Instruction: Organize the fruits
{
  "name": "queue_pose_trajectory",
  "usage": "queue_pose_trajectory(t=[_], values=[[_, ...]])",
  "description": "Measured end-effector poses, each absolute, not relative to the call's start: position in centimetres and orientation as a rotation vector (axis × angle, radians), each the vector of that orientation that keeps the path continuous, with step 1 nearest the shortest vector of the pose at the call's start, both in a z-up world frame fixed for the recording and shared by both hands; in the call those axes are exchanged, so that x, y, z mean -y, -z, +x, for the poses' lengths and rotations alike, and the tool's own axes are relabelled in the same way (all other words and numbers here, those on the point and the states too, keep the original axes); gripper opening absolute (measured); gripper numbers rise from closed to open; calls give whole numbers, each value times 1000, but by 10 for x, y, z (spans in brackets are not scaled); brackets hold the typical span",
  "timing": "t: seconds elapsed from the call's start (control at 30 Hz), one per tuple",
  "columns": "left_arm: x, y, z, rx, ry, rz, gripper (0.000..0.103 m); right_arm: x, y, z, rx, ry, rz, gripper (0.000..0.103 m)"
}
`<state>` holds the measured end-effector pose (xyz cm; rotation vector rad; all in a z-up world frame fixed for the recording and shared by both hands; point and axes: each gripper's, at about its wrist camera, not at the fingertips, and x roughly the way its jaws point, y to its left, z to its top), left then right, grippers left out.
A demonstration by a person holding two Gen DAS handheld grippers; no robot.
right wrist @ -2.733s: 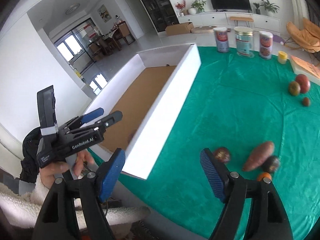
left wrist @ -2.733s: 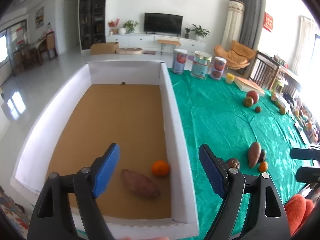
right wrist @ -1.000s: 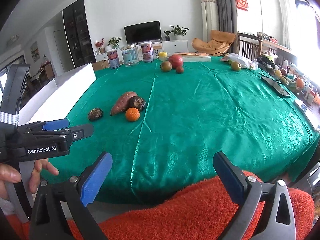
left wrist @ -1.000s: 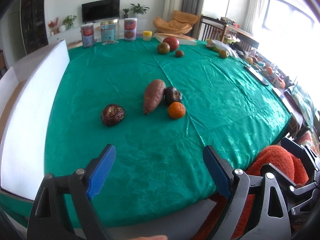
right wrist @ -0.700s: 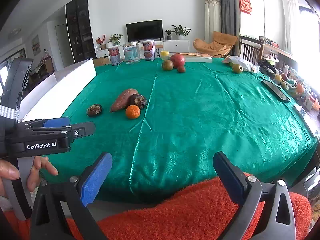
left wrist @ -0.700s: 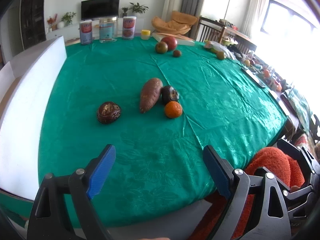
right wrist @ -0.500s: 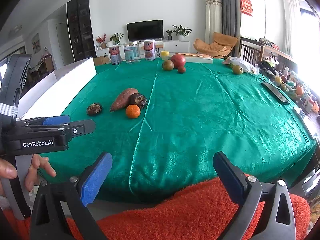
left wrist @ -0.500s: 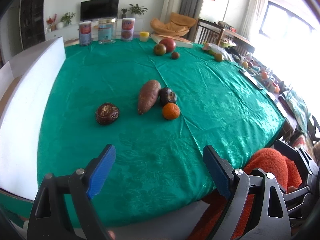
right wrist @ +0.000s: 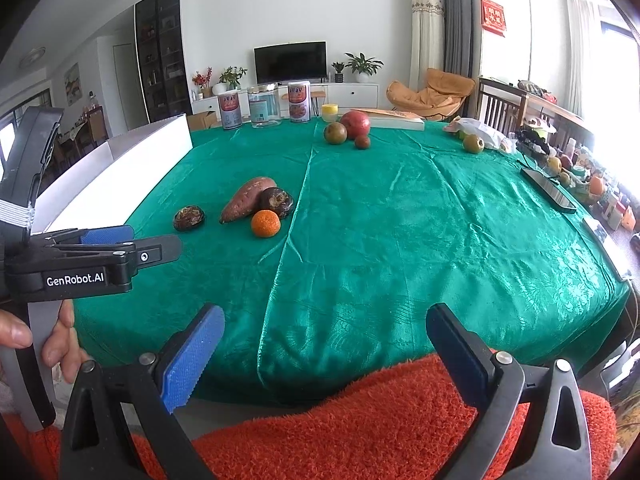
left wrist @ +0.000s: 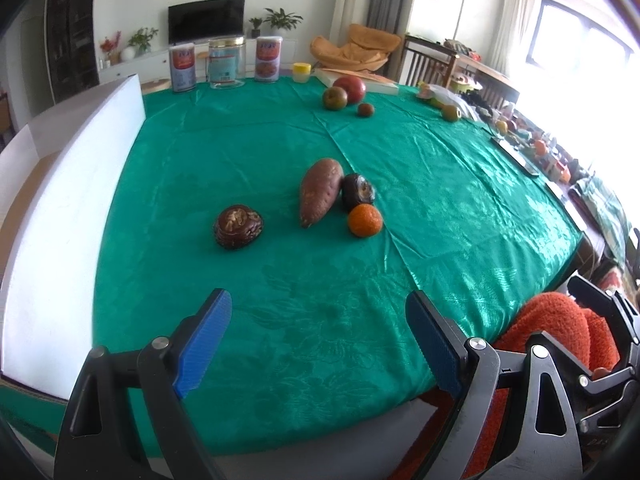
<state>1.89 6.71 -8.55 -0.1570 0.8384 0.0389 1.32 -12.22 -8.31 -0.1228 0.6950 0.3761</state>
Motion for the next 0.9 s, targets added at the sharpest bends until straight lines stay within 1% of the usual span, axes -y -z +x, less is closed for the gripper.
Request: queue_pose_trajectory(t=[0.2, 0.33, 0.6, 0.7, 0.73, 0.8, 0.83, 0.9], values=[[-96, 112, 27, -938, -79, -175, 90, 124, 86, 15, -706, -388, -117, 100], [-103, 119, 47, -959, -82, -125, 90, 124, 86, 17, -711, -391, -117, 100], [-122, 135, 101, -992, -74, -133, 89, 125, 86, 17, -714, -385, -110, 100], [-121, 138, 111, -982, -86, -62, 90, 126, 86, 18, -716, -385, -106, 100], [-120, 139, 114, -981, -89, -41, 91, 126, 86, 18, -717, -386, -105, 100], [-124, 142, 116, -977, -97, -47, 101, 127, 87, 18, -721, -387, -104, 100], [-126, 143, 116, -972, -108, -50, 103, 127, 87, 19, -722, -388, -103, 100], [-126, 144, 115, -951, -107, -45, 103, 127, 87, 20, -726, -388, -99, 100]])
